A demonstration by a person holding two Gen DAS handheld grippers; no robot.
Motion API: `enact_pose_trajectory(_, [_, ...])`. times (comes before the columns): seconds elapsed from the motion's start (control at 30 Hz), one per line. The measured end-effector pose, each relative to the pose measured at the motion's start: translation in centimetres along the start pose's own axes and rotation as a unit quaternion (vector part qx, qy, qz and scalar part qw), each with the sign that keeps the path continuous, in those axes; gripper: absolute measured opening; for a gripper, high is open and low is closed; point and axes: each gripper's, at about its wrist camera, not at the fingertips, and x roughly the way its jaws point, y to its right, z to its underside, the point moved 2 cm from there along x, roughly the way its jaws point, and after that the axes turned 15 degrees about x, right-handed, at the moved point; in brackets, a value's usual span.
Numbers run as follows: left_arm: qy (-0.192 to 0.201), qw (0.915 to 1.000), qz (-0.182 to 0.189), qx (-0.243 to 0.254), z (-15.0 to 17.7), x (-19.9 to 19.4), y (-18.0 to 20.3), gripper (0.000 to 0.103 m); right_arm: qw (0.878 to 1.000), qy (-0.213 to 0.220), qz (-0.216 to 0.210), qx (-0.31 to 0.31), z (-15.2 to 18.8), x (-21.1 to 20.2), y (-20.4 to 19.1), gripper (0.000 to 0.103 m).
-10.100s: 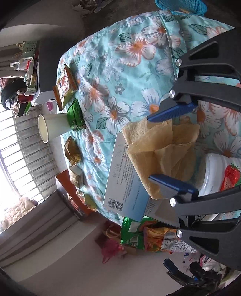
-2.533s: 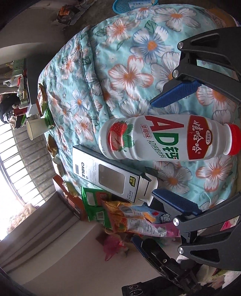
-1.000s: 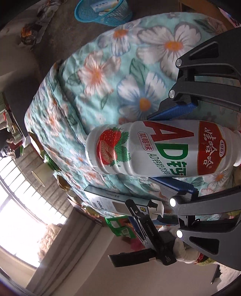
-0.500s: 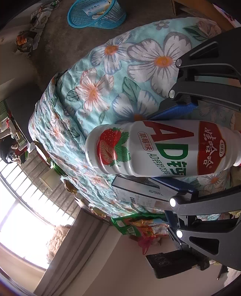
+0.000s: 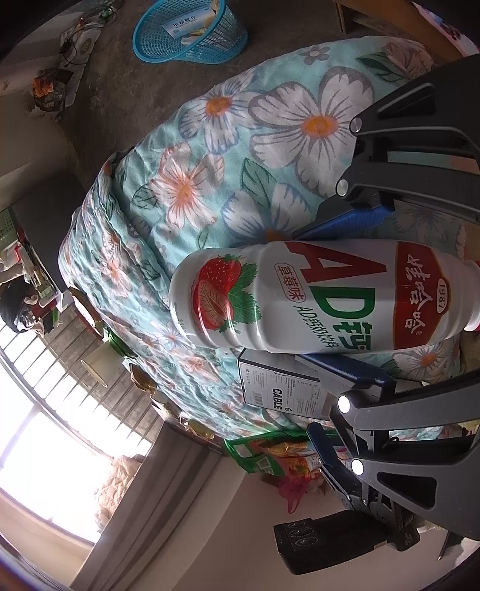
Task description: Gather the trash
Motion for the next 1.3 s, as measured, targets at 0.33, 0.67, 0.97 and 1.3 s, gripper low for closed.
enact_pose_trajectory(0.33, [0.000,0.9995,-0.030,0.012,-0.1,1.2,0.3,0.088,1.000,-0.001,0.015,-0.001,-0.1,0.6,-0.4,0.057])
enact_pose_trajectory(0.67, [-0.009,0.9989,-0.045,0.008,0.2,2.0,-0.4,0.088,1.000,-0.004,0.023,-0.006,-0.3,0.8,-0.7,0.057])
enact_pose_trajectory(0.97, [-0.010,0.9991,-0.040,0.014,0.2,2.2,-0.1,0.088,0.999,-0.010,0.029,-0.013,-0.2,1.2,-1.1,0.058])
enact_pose_trajectory(1.3, [-0.006,0.9991,-0.041,0.010,0.5,2.1,-0.4,0.088,0.999,-0.026,0.041,-0.024,0.1,1.6,-1.3,0.064])
